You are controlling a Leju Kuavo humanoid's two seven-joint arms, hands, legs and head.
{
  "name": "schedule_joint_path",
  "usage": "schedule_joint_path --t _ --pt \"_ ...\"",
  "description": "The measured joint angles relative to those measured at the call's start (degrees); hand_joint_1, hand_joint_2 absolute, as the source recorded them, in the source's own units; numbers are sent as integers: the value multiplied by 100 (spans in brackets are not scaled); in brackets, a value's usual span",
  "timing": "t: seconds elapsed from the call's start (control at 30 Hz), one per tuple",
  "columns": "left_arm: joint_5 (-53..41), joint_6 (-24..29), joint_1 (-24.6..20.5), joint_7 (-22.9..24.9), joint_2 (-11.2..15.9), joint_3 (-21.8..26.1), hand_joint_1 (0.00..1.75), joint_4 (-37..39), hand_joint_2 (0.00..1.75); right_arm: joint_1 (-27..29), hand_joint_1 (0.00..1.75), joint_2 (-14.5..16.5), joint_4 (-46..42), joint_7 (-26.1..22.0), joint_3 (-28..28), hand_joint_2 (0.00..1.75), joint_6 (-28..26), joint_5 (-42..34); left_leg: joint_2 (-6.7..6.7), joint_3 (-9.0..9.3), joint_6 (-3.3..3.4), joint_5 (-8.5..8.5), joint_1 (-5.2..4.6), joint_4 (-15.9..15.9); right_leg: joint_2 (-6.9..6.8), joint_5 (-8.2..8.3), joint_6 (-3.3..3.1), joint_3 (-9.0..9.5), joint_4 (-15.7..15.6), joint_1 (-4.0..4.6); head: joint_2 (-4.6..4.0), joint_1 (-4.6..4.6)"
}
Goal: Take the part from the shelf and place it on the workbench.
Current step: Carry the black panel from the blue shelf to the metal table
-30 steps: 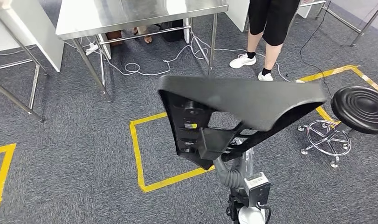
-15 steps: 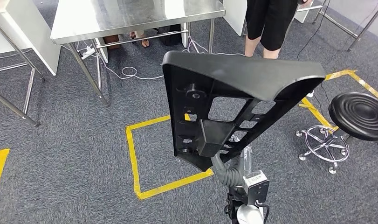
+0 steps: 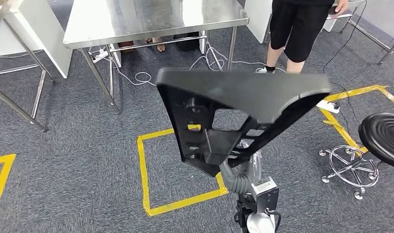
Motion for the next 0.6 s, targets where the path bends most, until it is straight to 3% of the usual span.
schedule_joint_path --t 0.07,0.13,0.23,0.27,0.3,0.33,0.4,0.47,0.53,0.6 --pt "-3 2 2 0 -3 0 0 0 175 11 175 5 1 -9 4 175 1 -2 14 -5 -56 -23 27 100 25 22 -138 92 -8 -14 0 -7" --pt "-11 2 0 -2 -8 -1 0 0 175 15 175 11 -1 -18 7 175 1 -5 35 -184 -113 -109 62 476 35 -15 -233 208 -21 -30 0 -15" --pt "-17 -1 2 -6 -9 1 0 0 175 38 175 14 -1 -23 9 175 3 -8 45 -856 -203 -506 96 1459 40 -116 -298 300 -25 -16 0 -28" --pt "-16 -3 6 -5 -9 1 0 0 175 52 175 13 -1 -24 9 175 3 -9 49 -1038 -216 -596 103 1628 48 -156 -296 334 -25 -12 0 -31" --pt "-16 -5 9 -5 -10 2 0 0 175 65 175 13 0 -24 10 175 4 -8 54 -1140 -216 -581 107 1624 55 -201 -290 383 -24 -8 0 -33" --pt "-16 -7 9 -4 -11 2 0 0 175 71 175 13 1 -24 13 175 10 -8 59 -1121 -200 -417 106 1400 61 -249 -280 444 -25 -3 0 -34" --pt "-16 -6 8 -5 -8 7 0 0 175 60 175 17 5 -24 29 175 42 -7 77 -919 -118 137 81 674 68 -351 -257 584 -26 14 0 -37" --pt "-13 -2 -4 -10 -5 15 0 -4 175 24 175 28 26 -18 58 175 84 -4 106 -754 -15 427 26 219 79 -429 -206 659 -51 28 0 -36" --pt "-16 8 -25 -10 -4 20 0 -19 175 -10 175 45 52 -13 92 175 103 1 105 -662 81 405 -12 104 84 -428 -123 720 -38 50 0 -42" --pt "-28 15 -49 -5 -9 21 0 -31 175 -44 175 56 70 -13 115 175 103 2 84 -489 156 406 10 2 71 -424 -70 725 136 78 -1 -47"
